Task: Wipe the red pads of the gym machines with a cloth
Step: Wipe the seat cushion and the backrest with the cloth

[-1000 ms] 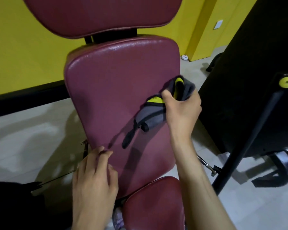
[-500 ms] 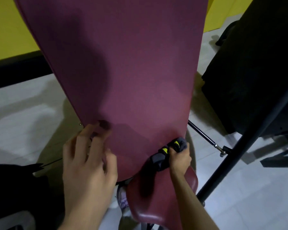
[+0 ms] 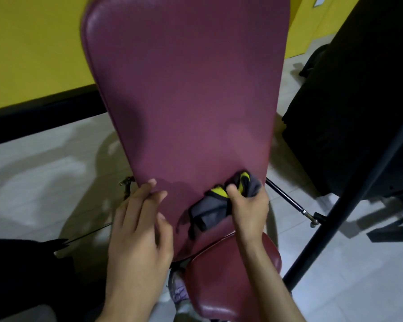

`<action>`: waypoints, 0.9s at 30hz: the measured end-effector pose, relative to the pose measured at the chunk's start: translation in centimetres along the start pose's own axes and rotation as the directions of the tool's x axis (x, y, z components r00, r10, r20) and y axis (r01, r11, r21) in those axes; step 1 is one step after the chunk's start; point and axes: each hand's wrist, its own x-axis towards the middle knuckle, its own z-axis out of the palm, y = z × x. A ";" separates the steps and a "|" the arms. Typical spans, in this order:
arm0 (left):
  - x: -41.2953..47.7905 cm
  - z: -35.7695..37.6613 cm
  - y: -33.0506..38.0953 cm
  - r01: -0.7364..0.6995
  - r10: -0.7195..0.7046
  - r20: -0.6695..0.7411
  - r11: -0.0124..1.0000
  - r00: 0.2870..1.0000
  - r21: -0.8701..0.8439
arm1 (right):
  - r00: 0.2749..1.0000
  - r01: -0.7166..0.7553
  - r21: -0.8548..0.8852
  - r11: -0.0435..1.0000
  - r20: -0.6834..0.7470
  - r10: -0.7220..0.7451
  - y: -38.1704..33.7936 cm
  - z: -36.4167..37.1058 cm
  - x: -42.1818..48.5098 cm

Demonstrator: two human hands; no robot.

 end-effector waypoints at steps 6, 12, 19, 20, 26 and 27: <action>0.8 -2.1 0.4 0.095 -0.095 0.093 0.995 0.991 0.005 | 0.934 0.356 0.230 0.906 -0.051 -0.354 -16.9 1.8 -2.9; 1.0 -2.1 -0.4 0.110 -0.102 0.120 0.991 0.988 -0.069 | 0.928 0.372 0.128 0.919 -0.027 -0.372 -14.1 2.0 -2.9; 0.0 -1.1 -1.4 0.073 -0.056 0.090 0.979 0.994 -0.192 | 0.995 0.020 -0.212 0.977 0.101 0.002 6.9 1.1 -2.7; -0.1 -0.9 -1.5 0.059 -0.044 0.079 0.979 0.996 -0.198 | 0.992 -0.045 -0.252 0.967 0.104 0.073 9.8 1.1 -2.9; -0.1 -0.4 -2.2 0.006 0.005 0.061 0.982 0.998 -0.189 | 0.926 -0.333 -0.373 0.866 0.044 0.374 18.7 2.0 -4.1; -0.2 -0.5 -2.2 -0.005 0.016 0.058 0.982 0.998 -0.189 | 0.923 -0.348 -0.362 0.865 0.026 0.383 18.8 2.1 -4.1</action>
